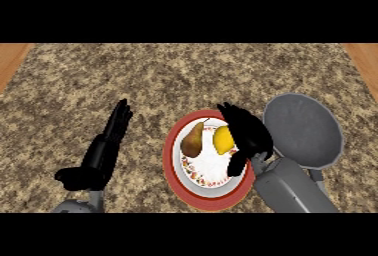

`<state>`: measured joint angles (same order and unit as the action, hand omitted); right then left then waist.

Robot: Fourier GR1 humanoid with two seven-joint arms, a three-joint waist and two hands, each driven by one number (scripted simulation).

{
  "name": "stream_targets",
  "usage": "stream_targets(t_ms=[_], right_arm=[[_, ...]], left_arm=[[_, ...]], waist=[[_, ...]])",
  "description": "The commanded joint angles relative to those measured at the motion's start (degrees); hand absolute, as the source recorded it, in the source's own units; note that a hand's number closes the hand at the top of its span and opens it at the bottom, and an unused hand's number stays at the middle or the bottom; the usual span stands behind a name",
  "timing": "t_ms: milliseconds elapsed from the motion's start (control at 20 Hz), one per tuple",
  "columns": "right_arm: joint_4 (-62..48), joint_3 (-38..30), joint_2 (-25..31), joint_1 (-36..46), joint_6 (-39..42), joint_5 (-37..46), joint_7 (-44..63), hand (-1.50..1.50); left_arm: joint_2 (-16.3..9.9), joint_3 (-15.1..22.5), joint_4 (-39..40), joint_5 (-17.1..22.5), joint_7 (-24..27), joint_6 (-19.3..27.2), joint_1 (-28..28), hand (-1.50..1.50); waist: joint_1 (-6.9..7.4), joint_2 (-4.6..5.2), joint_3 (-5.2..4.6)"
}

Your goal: Pick the lemon from the plate and place it in the pan

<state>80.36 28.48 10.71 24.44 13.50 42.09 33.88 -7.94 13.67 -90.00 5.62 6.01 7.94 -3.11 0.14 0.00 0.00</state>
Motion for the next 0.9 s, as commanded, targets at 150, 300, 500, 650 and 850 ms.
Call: stream_targets(t_ms=[150,300,500,650,850], right_arm=[[-7.41,-5.31,-1.87,-0.24,-2.61,3.48,-8.19,-1.5],[-15.77,-5.95,-5.32,3.46,-4.82,5.88,-8.42,-1.5],[-19.13,-6.88,-8.01,2.33,-5.15,8.46,-8.88,-1.5],[-19.28,-4.84,-7.88,3.2,0.04,8.71,-8.45,1.5],[-24.53,-5.26,-5.3,5.78,-2.91,12.26,-15.96,1.5]], left_arm=[[3.97,0.15,3.61,-2.48,1.01,0.19,-0.79,0.0],[-0.99,-0.94,-5.01,-0.73,1.53,-3.83,7.24,0.0],[1.43,-3.24,-0.61,-0.99,-0.39,-4.07,0.37,0.0],[0.42,-3.22,-2.37,-0.1,-0.41,-5.38,2.71,0.0],[1.71,-4.36,2.87,-1.76,1.9,-4.78,-0.49,0.0]], waist=[[-0.04,0.05,0.0],[0.52,0.04,0.0],[0.14,0.04,0.0],[0.26,0.0,-0.01],[0.17,0.08,0.0]])
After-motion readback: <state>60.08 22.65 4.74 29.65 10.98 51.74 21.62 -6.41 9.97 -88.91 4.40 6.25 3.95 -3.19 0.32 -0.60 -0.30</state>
